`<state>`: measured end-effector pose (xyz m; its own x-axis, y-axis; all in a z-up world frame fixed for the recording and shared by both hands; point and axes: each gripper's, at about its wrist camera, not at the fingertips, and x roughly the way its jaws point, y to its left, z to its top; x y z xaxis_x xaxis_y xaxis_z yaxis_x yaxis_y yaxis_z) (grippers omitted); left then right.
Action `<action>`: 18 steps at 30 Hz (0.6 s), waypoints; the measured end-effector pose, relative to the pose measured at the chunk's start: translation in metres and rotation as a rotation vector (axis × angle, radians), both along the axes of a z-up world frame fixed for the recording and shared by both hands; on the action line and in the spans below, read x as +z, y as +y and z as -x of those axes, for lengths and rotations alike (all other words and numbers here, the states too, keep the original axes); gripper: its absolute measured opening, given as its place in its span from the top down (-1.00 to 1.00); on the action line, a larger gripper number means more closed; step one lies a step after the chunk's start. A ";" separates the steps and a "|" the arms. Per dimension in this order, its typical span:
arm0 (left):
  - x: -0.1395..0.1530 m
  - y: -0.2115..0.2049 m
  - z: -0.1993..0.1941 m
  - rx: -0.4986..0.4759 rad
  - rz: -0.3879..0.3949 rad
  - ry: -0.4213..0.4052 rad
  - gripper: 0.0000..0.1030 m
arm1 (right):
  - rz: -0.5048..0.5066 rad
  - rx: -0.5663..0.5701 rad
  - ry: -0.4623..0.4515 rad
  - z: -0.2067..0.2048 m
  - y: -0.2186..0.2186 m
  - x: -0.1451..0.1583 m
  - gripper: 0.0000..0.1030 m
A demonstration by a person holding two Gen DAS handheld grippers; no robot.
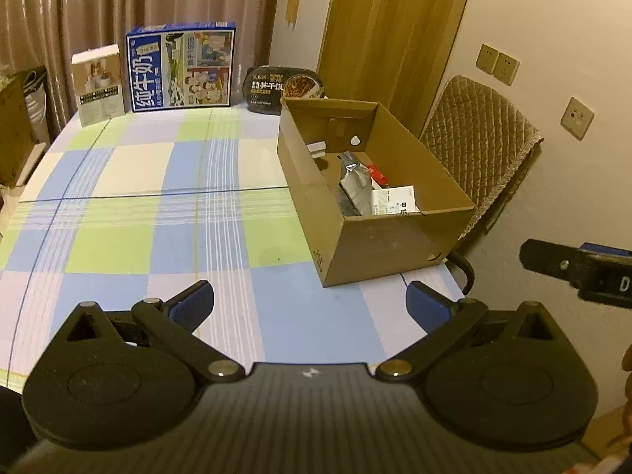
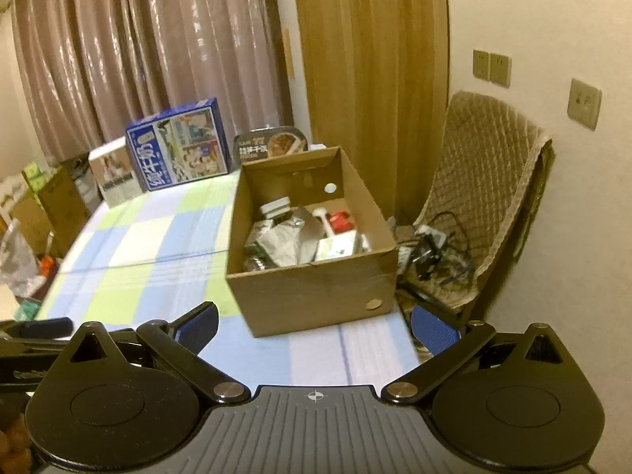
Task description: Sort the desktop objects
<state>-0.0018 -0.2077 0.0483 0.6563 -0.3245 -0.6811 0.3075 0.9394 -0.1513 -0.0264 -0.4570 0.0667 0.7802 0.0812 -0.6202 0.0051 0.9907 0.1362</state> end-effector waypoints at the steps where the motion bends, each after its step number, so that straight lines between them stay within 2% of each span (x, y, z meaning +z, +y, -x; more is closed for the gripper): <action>1: 0.001 0.000 0.001 0.000 0.000 -0.003 -0.97 | -0.018 0.005 0.003 0.001 -0.001 0.001 -0.97; 18: 0.009 -0.010 0.007 -0.021 -0.020 -0.017 -0.98 | 0.008 0.004 -0.001 0.011 -0.002 0.003 -0.97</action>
<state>-0.0091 -0.2177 0.0576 0.6610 -0.3248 -0.6764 0.3300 0.9354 -0.1266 -0.0370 -0.4591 0.0700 0.7803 0.0794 -0.6204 0.0008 0.9918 0.1279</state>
